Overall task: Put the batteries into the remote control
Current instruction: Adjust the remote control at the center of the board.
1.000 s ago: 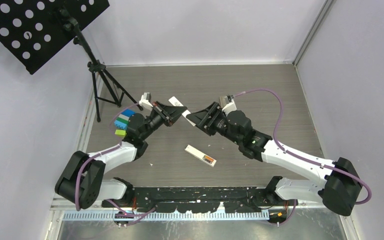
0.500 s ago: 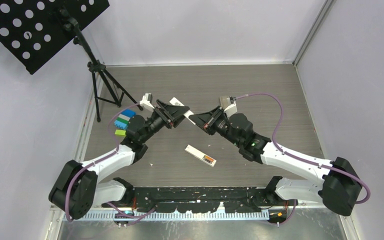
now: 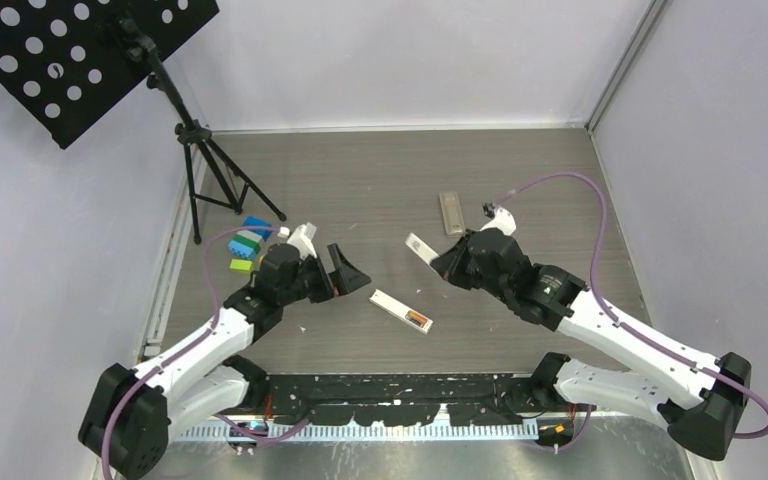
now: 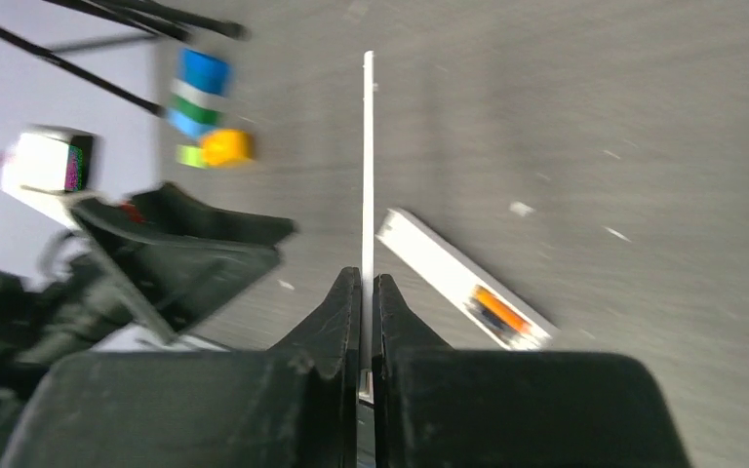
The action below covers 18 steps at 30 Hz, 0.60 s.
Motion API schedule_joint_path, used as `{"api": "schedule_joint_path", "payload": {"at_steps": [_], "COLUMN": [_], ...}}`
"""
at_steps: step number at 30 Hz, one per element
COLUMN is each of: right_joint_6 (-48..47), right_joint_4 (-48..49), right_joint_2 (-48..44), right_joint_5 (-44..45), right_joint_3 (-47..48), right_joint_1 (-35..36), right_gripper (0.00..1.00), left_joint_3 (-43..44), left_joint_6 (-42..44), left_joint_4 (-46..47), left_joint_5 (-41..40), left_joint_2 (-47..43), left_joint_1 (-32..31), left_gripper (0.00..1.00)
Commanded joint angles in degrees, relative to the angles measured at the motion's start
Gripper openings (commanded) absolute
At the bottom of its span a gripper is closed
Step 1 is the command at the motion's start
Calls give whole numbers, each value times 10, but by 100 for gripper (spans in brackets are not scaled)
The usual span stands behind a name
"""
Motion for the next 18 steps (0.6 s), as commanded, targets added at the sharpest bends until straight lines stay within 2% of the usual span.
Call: {"api": "schedule_joint_path", "payload": {"at_steps": [1,4,8,15,16,18], "right_joint_6": [-54,-59,-64,-68,-68,-67], "right_joint_4": [-225,-316,-386,-443,-442,-435], "right_joint_2": [-4,3,-6,18,24,34], "right_joint_5": [-11,-26,-37,-91,-109,-134], "right_joint_3": [30,57,67,78,77,73], "right_joint_1": [-9,-10,-10,-10,-9,-9], "right_gripper": [0,0,0,0,4,0], "left_joint_3": [-8,-8,-3,27,29,35], "left_joint_6": [72,78,78,82,81,80], "left_joint_4": [-56,-45,-13,35,46,57], "left_joint_5": [-13,-23,-24,-13,-9,0], "left_joint_2": [3,26,75,167,180,197], "left_joint_1": [0,0,0,1,1,1], "left_gripper": [100,100,97,86,84,80]}}
